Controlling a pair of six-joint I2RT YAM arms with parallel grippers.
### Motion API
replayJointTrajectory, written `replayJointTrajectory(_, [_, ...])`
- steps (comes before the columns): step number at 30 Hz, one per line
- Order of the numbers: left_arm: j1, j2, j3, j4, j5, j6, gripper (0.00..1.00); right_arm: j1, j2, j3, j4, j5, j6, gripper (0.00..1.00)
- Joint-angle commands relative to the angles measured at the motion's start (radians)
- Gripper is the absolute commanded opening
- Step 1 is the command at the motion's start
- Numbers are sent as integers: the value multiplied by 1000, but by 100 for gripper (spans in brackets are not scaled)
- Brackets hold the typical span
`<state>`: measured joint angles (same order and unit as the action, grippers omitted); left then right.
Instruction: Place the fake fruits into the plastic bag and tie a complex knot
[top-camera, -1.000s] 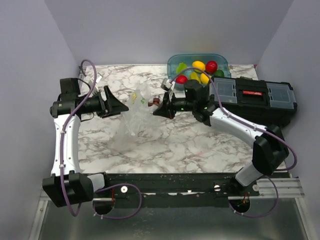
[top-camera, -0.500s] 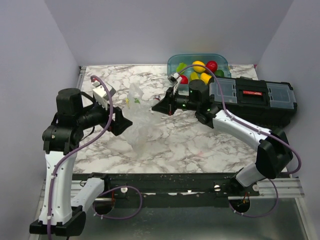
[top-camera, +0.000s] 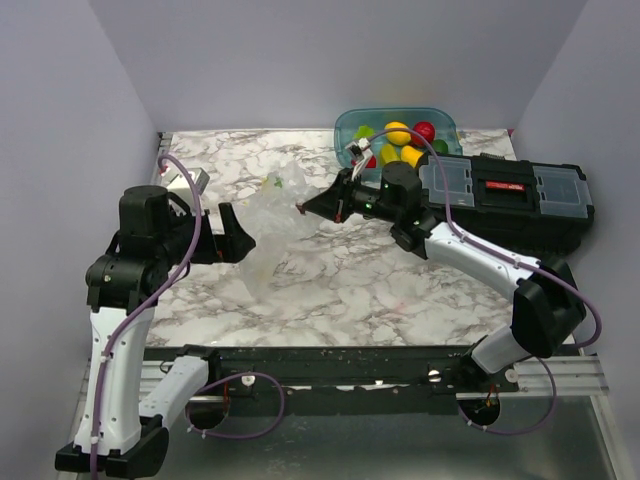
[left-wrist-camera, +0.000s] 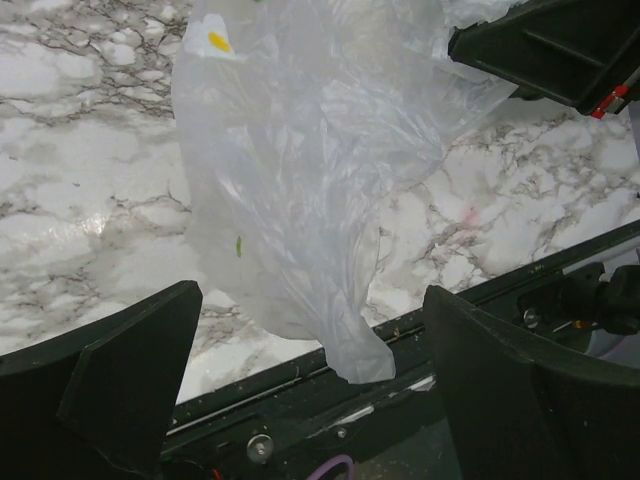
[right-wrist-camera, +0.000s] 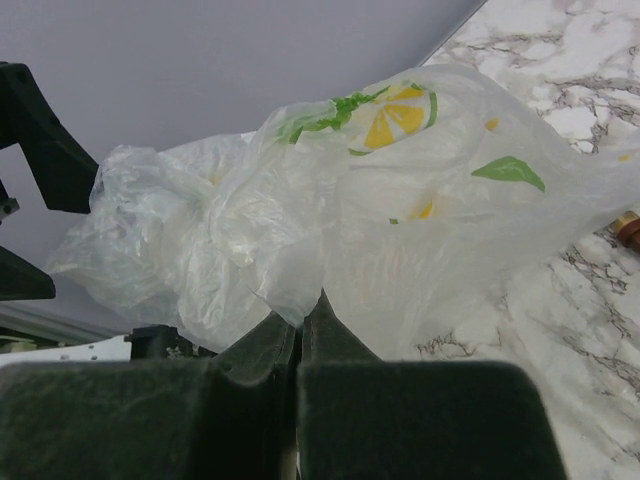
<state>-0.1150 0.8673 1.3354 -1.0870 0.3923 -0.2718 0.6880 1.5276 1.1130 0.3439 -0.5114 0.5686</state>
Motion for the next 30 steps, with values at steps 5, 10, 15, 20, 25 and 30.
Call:
replayJointTrajectory(5, [-1, 69, 0, 39, -56, 4, 99, 7, -17, -25, 90, 5, 52, 1])
replayJointTrajectory(10, [-3, 117, -24, 71, 112, 162, 81, 7, -25, -14, 101, -21, 61, 1])
replayJointTrajectory(15, [1, 111, -105, -28, 200, 414, 40, -38, -10, 85, 106, -27, 60, 1])
replayJointTrajectory(20, [6, 42, -205, 1, 60, 610, 0, -143, 29, 213, 116, -78, 133, 1])
replayJointTrajectory(25, [15, -100, -476, 223, -259, 846, 0, -299, 31, 298, 146, -132, 253, 0])
replayJointTrajectory(30, [33, -192, -667, 397, -352, 984, 0, -343, -3, 280, 165, -199, 297, 1])
